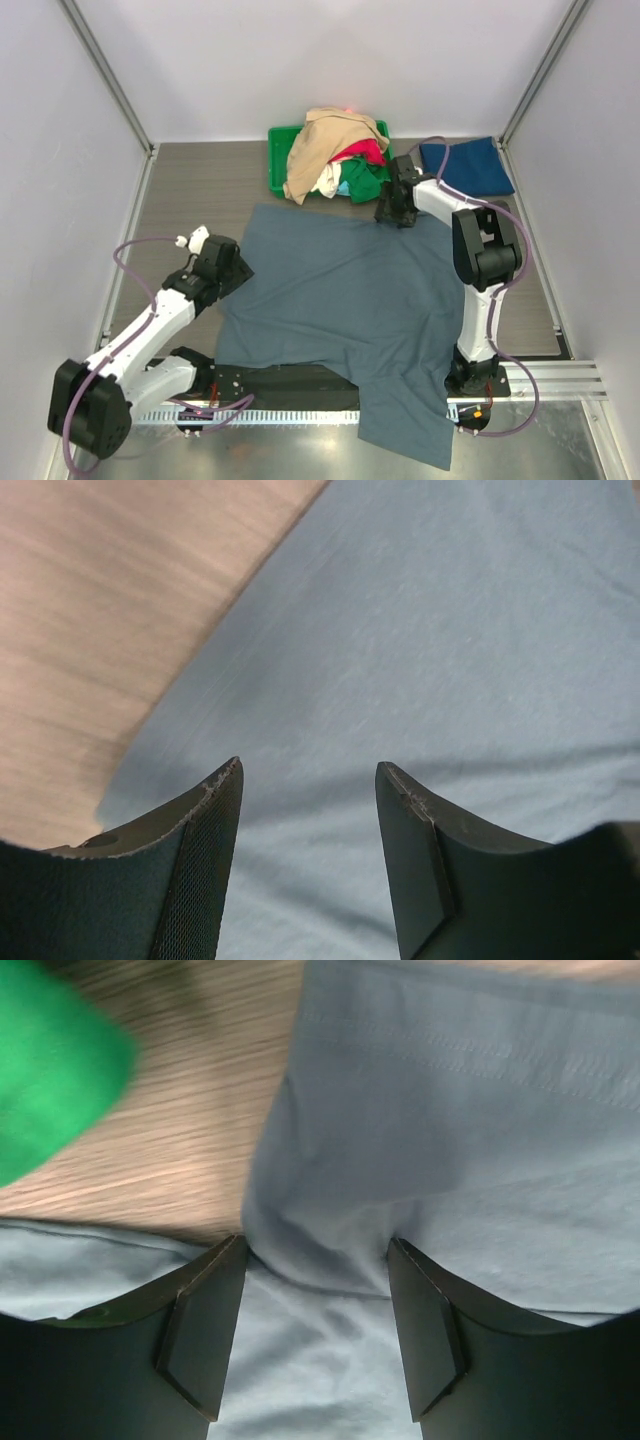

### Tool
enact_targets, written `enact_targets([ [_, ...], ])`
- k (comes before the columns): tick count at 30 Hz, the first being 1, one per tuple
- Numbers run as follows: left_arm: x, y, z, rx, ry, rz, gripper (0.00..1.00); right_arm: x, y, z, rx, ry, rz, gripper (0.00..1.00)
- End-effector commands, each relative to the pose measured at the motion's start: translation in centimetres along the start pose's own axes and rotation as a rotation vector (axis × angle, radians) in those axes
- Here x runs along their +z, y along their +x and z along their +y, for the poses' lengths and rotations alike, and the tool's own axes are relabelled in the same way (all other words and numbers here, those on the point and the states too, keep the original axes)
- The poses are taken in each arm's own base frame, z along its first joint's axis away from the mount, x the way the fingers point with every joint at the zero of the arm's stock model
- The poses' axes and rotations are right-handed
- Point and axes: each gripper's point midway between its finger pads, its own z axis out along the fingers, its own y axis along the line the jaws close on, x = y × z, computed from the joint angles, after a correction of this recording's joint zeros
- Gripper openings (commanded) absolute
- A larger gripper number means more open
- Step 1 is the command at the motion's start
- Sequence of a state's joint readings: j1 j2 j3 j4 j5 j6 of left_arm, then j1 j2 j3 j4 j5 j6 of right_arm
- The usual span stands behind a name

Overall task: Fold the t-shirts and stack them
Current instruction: Flatten the tshirt out

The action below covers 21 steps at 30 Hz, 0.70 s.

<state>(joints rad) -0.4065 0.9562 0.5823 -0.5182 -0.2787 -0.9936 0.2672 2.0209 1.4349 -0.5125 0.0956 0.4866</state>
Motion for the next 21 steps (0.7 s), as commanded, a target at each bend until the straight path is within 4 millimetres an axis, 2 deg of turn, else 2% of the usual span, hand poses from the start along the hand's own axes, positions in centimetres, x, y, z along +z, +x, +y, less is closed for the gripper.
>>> enact_targets([
  [1,0.4,-2.9,-3.6,-0.005,0.079,-0.087,0.57,1.3,1.4,2.5,-0.032,-0.032,0.026,0.64],
  [2,0.5,-3.4,-4.2,-0.006,0.084,-0.091,0.57,1.9,1.9,3.1,-0.042,-0.044,0.041,0.64],
  [4,1.0,-3.6,-4.4,-0.001,0.071,-0.092,0.56,2.0,2.3,5.8,-0.087,-0.112,0.047,0.64],
  [6,1.0,-4.1,-4.9,-0.003,0.077,-0.108,0.56,2.1,2.0,8.0,-0.144,-0.157,0.035,0.63],
  [8,1.2,-4.3,-4.9,-0.006,0.073,-0.121,0.56,1.8,2.6,11.4,-0.216,-0.242,0.044,0.63],
  [10,1.2,-4.6,-4.9,-0.012,0.07,-0.131,0.57,1.8,2.8,12.3,-0.255,-0.23,0.038,0.64],
  [12,0.9,-4.9,-5.1,-0.01,0.073,-0.14,0.57,1.2,2.1,12.1,-0.258,-0.207,0.023,0.64],
  [14,0.7,-5.2,-5.0,-0.006,0.065,-0.149,0.56,0.7,1.3,11.0,-0.264,-0.151,-0.014,0.66],
  [18,0.5,-5.6,-4.9,-0.001,0.061,-0.168,0.57,-2.5,-0.5,9.6,-0.284,-0.091,-0.082,0.7],
  [19,0.6,-5.6,-4.9,-0.002,0.063,-0.169,0.57,-4.0,-1.1,9.3,-0.283,-0.086,-0.104,0.71],
  [21,0.8,-5.5,-5.3,0.001,0.075,-0.161,0.57,-5.2,-1.6,8.3,-0.287,-0.047,-0.124,0.72],
])
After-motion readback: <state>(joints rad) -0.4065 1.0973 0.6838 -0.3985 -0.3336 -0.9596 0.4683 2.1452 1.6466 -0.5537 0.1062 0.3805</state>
